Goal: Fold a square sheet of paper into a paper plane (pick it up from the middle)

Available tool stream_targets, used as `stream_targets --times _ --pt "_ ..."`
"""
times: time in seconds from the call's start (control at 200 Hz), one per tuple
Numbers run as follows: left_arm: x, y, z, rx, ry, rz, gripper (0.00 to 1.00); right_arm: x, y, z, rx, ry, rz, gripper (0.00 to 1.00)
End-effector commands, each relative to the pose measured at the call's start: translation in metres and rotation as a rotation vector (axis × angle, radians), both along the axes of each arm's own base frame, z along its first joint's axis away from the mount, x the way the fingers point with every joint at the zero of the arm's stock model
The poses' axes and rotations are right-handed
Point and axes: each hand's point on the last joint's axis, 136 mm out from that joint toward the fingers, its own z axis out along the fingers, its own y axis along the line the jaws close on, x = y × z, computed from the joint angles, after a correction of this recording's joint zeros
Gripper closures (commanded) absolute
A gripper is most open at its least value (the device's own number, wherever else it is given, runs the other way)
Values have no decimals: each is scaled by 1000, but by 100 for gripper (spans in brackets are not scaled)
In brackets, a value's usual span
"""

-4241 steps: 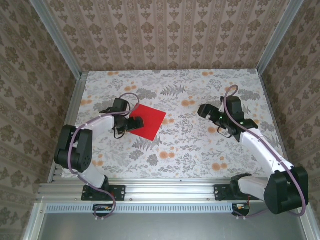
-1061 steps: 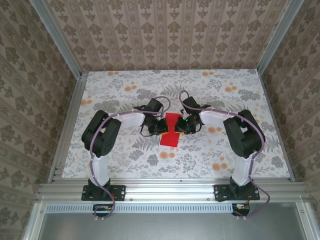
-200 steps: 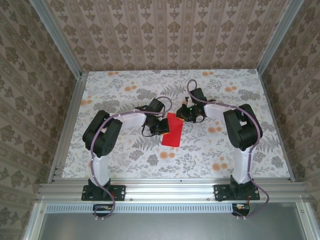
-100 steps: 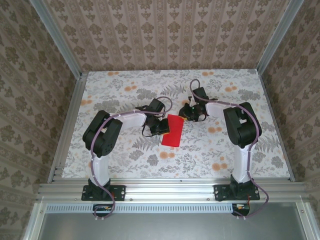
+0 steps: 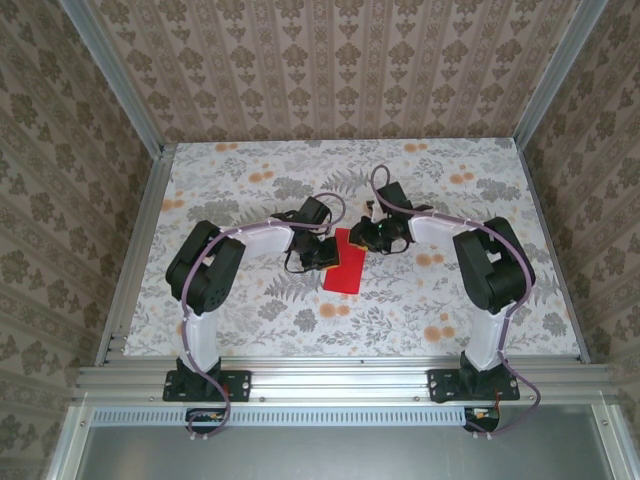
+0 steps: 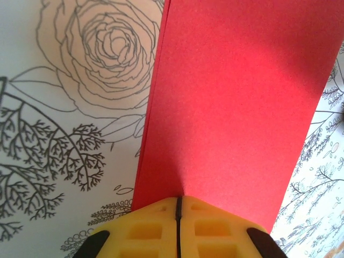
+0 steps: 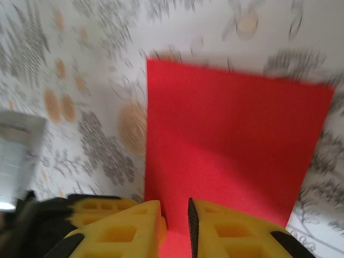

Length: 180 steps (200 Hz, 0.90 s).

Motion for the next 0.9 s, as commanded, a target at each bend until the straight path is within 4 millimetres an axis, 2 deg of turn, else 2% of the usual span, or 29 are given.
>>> stream_targets --times 0.0,0.105,0.23,0.345,0.515,0.59,0.695,0.805,0.895 --pt "-24 27 -30 148 95 14 91 -14 -5 -27 -40 78 -14 77" --pt "-20 16 -10 76 85 17 90 -20 4 -32 -42 80 39 77" --pt "-7 8 29 19 16 27 88 -24 13 -36 -35 86 91 77" --pt "8 23 57 2 -41 83 85 -29 22 -39 -13 91 144 78" --pt "20 49 78 -58 -76 151 84 -44 48 -33 57 61 308 79" --pt "26 54 82 -96 -81 170 82 -50 58 -26 91 48 375 79" --pt "35 51 87 -168 -94 174 75 -44 63 1 121 -18 398 78" --pt "41 39 89 -219 -97 157 70 -34 57 32 112 -83 358 77" --pt "46 26 89 -266 -92 134 69 -32 45 41 86 -101 295 77"
